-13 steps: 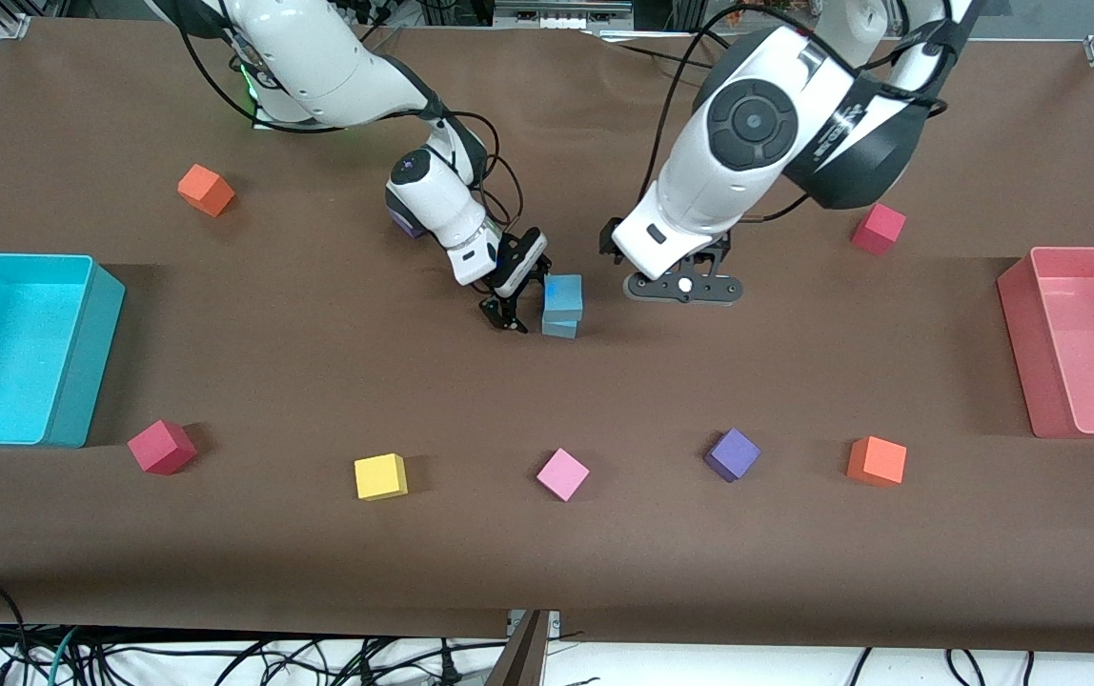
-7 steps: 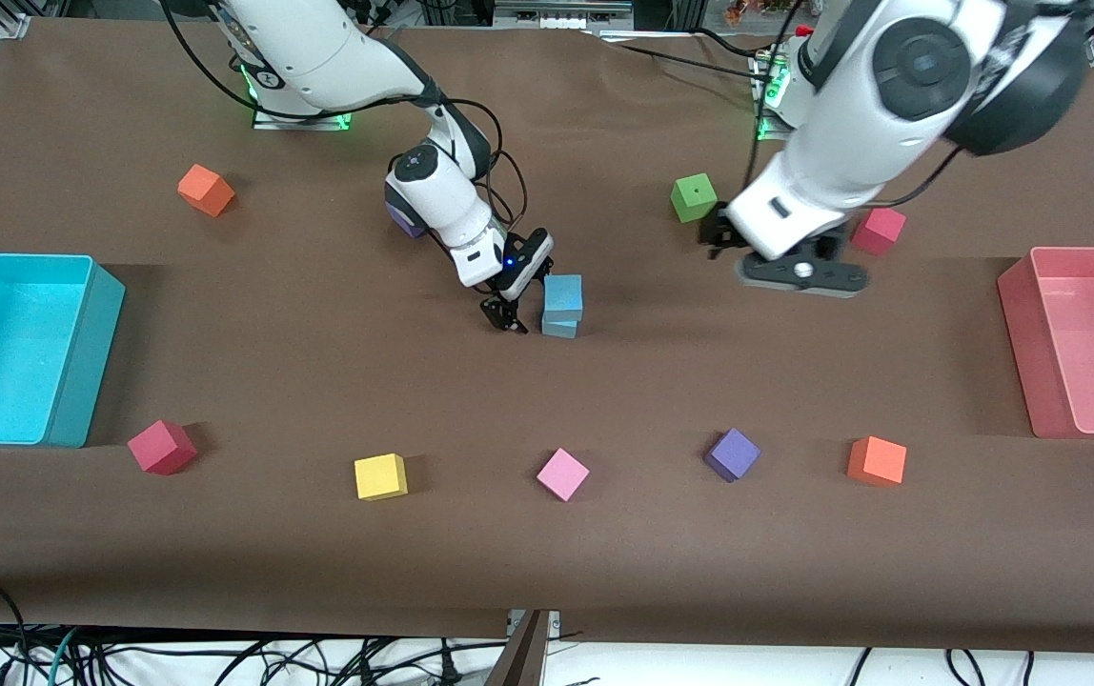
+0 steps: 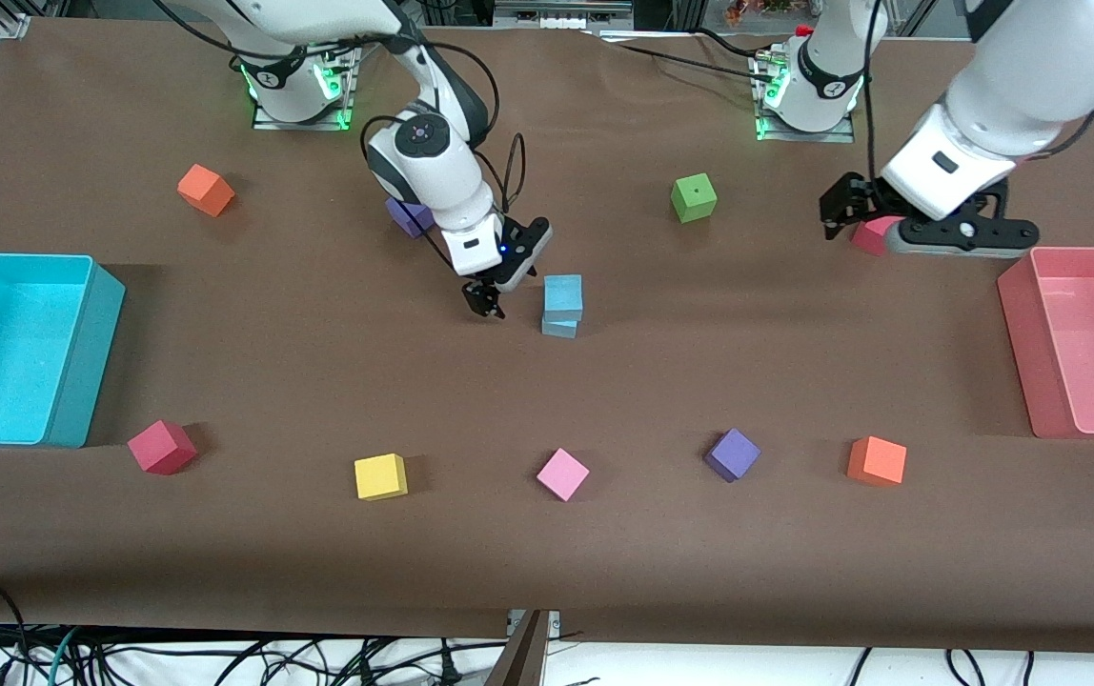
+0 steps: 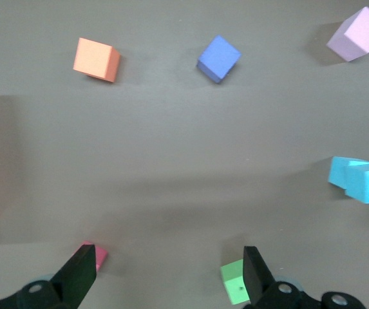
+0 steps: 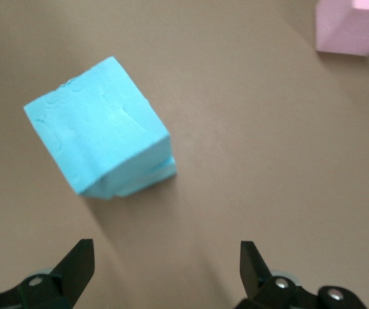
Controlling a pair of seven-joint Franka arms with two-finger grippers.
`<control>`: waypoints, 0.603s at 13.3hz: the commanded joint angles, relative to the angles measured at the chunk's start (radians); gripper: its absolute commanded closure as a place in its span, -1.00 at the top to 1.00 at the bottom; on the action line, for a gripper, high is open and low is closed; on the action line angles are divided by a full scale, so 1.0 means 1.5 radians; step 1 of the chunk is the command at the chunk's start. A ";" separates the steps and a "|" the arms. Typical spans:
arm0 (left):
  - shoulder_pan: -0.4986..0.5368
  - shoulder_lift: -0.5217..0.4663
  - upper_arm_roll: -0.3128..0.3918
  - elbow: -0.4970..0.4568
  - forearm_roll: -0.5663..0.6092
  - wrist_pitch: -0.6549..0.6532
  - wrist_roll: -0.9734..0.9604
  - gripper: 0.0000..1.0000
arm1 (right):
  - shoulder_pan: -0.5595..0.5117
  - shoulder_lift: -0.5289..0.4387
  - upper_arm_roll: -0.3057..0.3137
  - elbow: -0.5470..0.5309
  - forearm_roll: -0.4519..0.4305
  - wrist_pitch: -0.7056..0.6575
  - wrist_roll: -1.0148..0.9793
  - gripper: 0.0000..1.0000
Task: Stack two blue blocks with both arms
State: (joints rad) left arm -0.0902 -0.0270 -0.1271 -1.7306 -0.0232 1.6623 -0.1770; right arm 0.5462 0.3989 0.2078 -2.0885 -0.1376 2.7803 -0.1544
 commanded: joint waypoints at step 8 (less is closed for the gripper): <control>0.021 -0.016 0.073 0.018 -0.001 -0.055 0.057 1.00 | -0.006 -0.197 -0.195 0.003 0.068 -0.373 0.001 1.00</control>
State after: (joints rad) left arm -0.0760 -0.0432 -0.0143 -1.7200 -0.0232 1.6079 -0.1106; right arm 0.5357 0.1642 -0.0040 -2.0868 -0.0653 2.3071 -0.1512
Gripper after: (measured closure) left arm 0.000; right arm 0.000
